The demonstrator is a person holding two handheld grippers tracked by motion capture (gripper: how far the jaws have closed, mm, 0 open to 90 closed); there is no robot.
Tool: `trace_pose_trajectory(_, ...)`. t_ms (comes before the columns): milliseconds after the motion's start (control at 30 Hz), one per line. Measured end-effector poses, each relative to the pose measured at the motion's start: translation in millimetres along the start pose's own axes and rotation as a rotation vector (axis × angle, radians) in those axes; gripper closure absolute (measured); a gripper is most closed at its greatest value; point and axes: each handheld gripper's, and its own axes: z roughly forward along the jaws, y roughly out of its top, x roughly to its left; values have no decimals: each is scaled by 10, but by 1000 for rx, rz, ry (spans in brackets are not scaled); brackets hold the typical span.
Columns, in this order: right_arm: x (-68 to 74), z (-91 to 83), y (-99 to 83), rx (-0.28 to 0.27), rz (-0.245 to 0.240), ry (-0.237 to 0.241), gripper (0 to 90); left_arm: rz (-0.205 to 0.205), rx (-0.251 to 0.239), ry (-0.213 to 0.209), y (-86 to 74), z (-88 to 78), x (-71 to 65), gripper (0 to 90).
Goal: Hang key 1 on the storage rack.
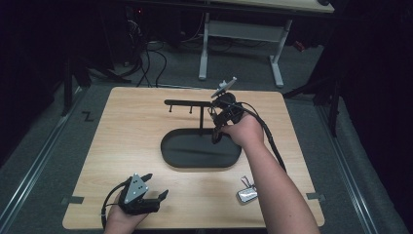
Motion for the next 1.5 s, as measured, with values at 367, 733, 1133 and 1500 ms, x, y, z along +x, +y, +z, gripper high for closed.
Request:
trace_pose_trajectory(367,13,92,4,-14,20,-15,765,-1,2,-2,-1,-3,7,212)
trace_pose_trajectory(733,-6,16,-245,-16,20,17,674,6,7,-5,-1,21,-6,212)
trace_pose_trajectory(1133,-118,-26,-773,-9,62,46,596,18,25,-9,-1,62,-40,212)
trace_pose_trajectory(1500,-163,24,-1245,-10,58,61,545,20,32,-12,-4,70,-53,212)
